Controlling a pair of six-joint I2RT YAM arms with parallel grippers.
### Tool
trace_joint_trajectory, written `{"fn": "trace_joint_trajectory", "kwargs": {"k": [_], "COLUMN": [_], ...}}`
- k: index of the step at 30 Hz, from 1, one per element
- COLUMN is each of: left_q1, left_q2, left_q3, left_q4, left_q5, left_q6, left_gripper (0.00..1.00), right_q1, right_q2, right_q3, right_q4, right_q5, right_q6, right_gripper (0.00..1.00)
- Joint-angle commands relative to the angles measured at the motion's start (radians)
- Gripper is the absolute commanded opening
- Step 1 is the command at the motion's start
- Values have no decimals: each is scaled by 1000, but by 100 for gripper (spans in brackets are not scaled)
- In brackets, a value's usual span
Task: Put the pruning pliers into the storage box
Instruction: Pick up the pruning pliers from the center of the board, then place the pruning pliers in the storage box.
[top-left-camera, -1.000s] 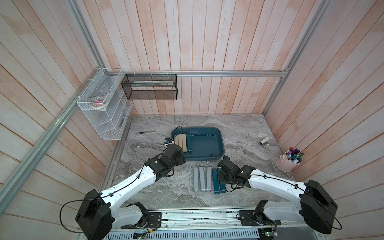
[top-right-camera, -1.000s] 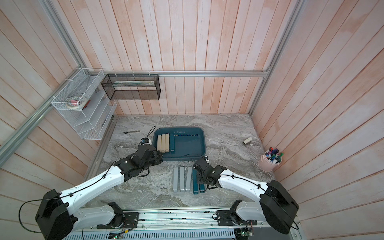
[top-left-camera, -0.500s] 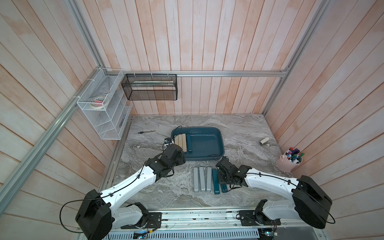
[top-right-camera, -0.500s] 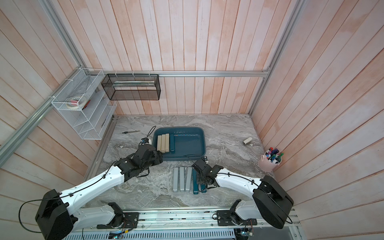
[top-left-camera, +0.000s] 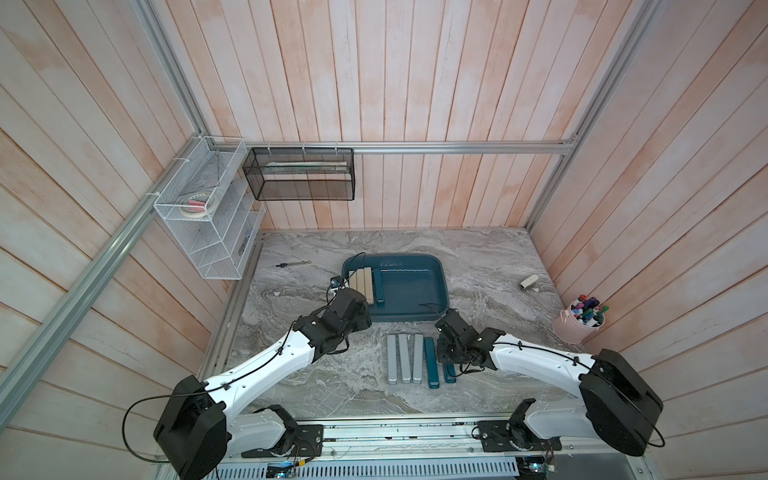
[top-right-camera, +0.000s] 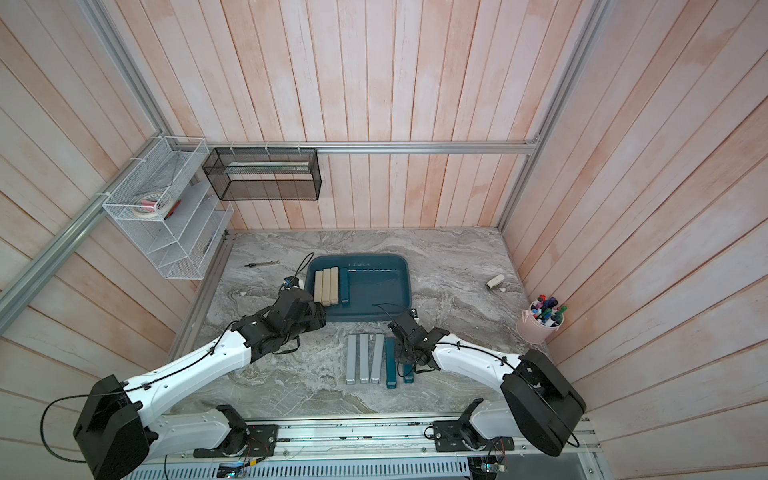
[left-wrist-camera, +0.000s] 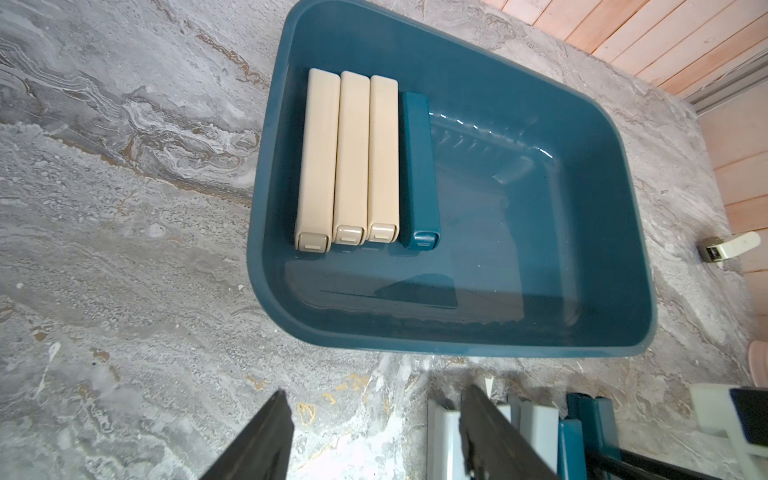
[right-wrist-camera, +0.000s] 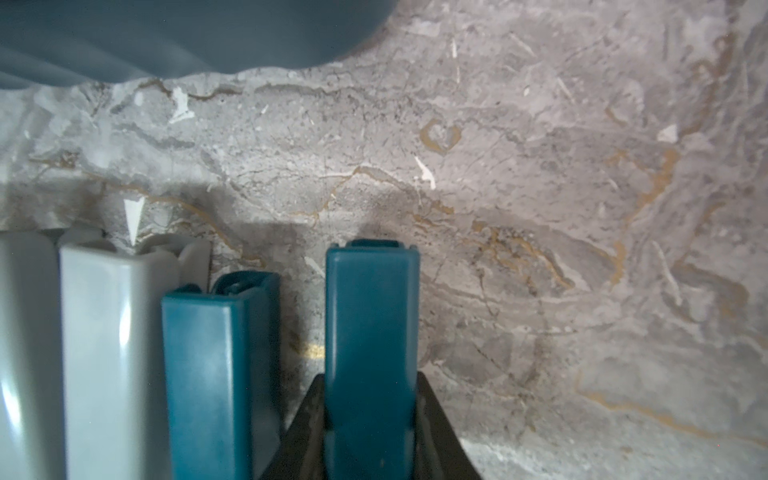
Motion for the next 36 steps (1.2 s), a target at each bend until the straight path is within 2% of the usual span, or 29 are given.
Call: {"fn": "trace_joint_trajectory", "kwargs": {"k": [1, 6, 12, 18, 20, 27, 36], "left_q1": [4, 5, 7, 6, 7, 6, 7], "left_q2": [6, -2, -7, -32, -39, -57, -109], "left_q3": [18, 19, 19, 7, 4, -1, -21], "left_q4": [17, 8, 7, -16, -29, -56, -121], "left_q5": [3, -7, 1, -18, -22, -29, -44], "left_q6": [2, 7, 8, 1, -3, -17, -51], "left_gripper": [67, 67, 67, 67, 67, 67, 67], "right_q1": [-4, -3, -5, -51, -85, -141, -143], "right_q2": [19, -32, -75, -58, -24, 161, 460], "right_q3": [21, 119, 311, 498, 559, 689, 899], "right_q4": [-41, -171, -376, -384, -353, -198, -83], "right_q5": [-18, -25, -60, -106, -141, -149, -200], "right_q6": [-16, -35, -59, -99, -127, -228, -328], "right_gripper": [26, 26, 26, 27, 26, 26, 27]}}
